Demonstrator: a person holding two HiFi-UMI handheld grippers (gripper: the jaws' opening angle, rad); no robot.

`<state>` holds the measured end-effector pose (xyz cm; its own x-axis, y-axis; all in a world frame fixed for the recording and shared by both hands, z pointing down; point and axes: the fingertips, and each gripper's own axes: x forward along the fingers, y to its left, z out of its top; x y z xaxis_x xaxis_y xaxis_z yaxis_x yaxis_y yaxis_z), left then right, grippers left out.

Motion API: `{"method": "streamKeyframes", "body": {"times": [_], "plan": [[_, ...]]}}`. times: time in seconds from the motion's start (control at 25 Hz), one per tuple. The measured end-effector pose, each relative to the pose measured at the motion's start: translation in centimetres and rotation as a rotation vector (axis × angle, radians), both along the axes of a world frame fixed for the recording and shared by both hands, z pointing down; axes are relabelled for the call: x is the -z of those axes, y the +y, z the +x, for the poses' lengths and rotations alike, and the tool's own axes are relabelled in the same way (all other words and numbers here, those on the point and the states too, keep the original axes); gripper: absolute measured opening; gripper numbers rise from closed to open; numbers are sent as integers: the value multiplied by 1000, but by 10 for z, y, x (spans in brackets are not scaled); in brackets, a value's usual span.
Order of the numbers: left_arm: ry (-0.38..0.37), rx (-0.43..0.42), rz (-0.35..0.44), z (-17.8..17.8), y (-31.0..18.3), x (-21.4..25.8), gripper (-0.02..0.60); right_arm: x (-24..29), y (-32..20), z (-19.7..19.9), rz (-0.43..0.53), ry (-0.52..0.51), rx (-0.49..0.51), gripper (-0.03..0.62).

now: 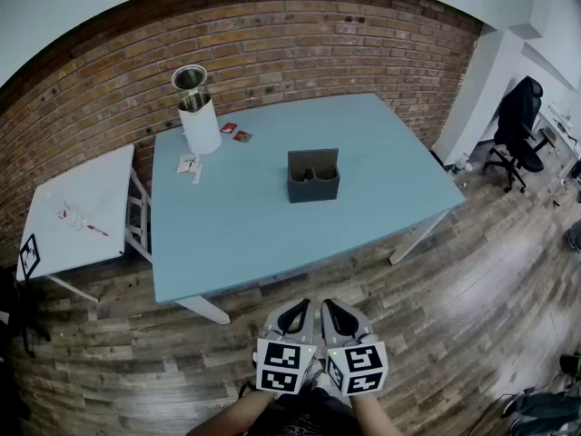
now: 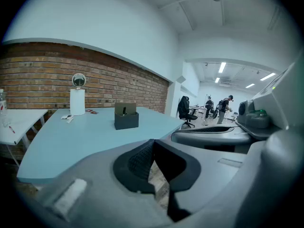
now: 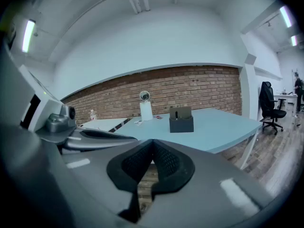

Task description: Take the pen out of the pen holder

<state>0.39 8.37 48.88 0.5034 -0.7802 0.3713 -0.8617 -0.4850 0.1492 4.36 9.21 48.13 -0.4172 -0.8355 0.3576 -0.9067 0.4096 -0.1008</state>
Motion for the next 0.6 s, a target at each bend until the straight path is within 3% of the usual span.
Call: {"method": "streamKeyframes", "body": {"times": [0.6], "plan": [[5, 15, -10, -19, -13, -8, -2, -8, -16, -13, -11, 3, -9, 3]]}}
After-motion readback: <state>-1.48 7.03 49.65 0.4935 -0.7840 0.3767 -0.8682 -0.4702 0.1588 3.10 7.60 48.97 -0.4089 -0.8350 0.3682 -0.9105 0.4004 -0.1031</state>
